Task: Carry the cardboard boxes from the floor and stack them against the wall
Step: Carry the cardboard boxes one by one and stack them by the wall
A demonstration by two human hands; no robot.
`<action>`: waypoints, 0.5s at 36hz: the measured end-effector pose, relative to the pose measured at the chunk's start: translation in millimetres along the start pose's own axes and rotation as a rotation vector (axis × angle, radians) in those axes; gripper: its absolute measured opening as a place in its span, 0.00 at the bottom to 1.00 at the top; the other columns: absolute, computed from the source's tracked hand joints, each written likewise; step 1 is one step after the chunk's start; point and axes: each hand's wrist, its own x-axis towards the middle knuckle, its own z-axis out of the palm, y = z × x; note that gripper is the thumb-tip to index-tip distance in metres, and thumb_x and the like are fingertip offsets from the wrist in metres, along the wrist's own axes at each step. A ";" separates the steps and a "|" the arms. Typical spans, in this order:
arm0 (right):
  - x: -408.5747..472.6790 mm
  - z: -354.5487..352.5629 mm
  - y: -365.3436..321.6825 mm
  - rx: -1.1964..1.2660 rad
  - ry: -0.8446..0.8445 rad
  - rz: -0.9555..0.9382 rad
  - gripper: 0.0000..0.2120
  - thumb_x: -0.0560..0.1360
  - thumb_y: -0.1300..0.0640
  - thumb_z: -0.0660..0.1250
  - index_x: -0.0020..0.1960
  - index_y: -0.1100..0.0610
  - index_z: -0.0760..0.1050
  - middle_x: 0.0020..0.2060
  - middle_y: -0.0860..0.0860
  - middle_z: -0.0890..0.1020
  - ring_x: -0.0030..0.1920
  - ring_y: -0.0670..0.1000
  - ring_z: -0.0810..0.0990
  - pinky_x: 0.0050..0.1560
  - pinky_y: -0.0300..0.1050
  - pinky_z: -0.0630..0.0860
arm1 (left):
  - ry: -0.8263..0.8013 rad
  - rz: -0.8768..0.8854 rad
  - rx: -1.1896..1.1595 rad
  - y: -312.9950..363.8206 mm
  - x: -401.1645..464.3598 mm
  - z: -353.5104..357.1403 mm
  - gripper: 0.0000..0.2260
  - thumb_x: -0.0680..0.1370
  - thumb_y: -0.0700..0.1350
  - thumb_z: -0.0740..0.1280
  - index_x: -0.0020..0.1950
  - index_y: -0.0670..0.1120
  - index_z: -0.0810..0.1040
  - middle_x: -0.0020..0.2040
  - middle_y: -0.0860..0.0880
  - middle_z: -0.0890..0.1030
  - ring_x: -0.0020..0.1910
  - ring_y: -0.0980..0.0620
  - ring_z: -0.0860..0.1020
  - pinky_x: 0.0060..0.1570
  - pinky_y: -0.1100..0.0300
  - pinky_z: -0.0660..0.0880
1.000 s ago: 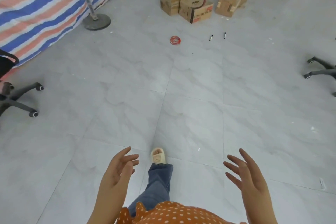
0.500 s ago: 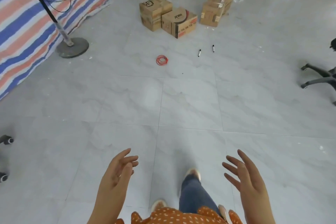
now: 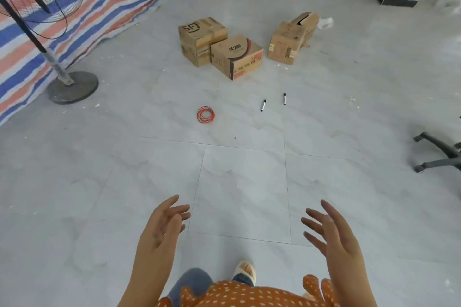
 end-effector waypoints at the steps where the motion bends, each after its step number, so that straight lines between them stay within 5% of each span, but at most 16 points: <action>1: 11.2 1.5 -2.7 0.002 -0.016 0.018 0.12 0.79 0.48 0.60 0.61 0.47 0.73 0.52 0.50 0.83 0.51 0.48 0.83 0.49 0.39 0.80 | -0.003 -0.012 0.004 2.5 10.3 6.9 0.11 0.77 0.46 0.58 0.57 0.56 0.74 0.50 0.61 0.81 0.52 0.60 0.80 0.48 0.71 0.76; 4: 48.3 8.5 -11.6 -0.020 -0.029 0.009 0.38 0.57 0.24 0.68 0.59 0.45 0.74 0.49 0.47 0.84 0.49 0.47 0.84 0.47 0.38 0.81 | 0.012 -0.044 0.003 10.3 42.7 22.9 0.13 0.80 0.39 0.58 0.57 0.54 0.74 0.49 0.53 0.83 0.51 0.58 0.80 0.49 0.70 0.77; 6: 76.4 14.3 -15.9 -0.020 -0.029 0.042 0.29 0.65 0.30 0.68 0.59 0.45 0.74 0.50 0.49 0.84 0.49 0.46 0.84 0.47 0.39 0.81 | 0.026 -0.069 -0.001 13.5 69.7 33.4 0.14 0.80 0.36 0.57 0.56 0.53 0.75 0.50 0.50 0.82 0.50 0.58 0.81 0.47 0.70 0.77; 8: 108.1 22.4 -20.7 -0.002 -0.022 0.064 0.10 0.79 0.51 0.61 0.59 0.47 0.74 0.51 0.51 0.83 0.49 0.46 0.84 0.49 0.40 0.80 | 0.031 -0.085 0.004 17.5 99.6 44.3 0.13 0.80 0.37 0.57 0.56 0.53 0.75 0.52 0.50 0.81 0.49 0.56 0.81 0.45 0.71 0.77; 9: 125.4 27.1 -22.3 -0.013 -0.012 0.065 0.11 0.80 0.56 0.58 0.60 0.48 0.74 0.52 0.51 0.83 0.49 0.46 0.83 0.49 0.40 0.80 | 0.027 -0.090 0.006 20.0 115.6 49.9 0.13 0.80 0.37 0.57 0.56 0.53 0.74 0.52 0.49 0.81 0.49 0.54 0.81 0.46 0.70 0.77; 15: 226.9 73.1 -47.6 -0.042 0.031 0.029 0.12 0.81 0.57 0.57 0.61 0.48 0.73 0.51 0.49 0.83 0.49 0.46 0.83 0.48 0.37 0.80 | -0.014 -0.043 0.039 49.8 231.0 81.4 0.12 0.80 0.39 0.57 0.55 0.55 0.73 0.54 0.50 0.80 0.52 0.50 0.79 0.56 0.53 0.75; 18: 275.7 101.6 -68.7 -0.021 0.054 0.012 0.13 0.81 0.56 0.56 0.63 0.47 0.72 0.52 0.48 0.83 0.49 0.45 0.83 0.50 0.37 0.80 | -0.033 0.007 0.040 72.7 301.0 89.1 0.12 0.80 0.39 0.57 0.58 0.52 0.73 0.53 0.50 0.80 0.53 0.50 0.79 0.56 0.54 0.75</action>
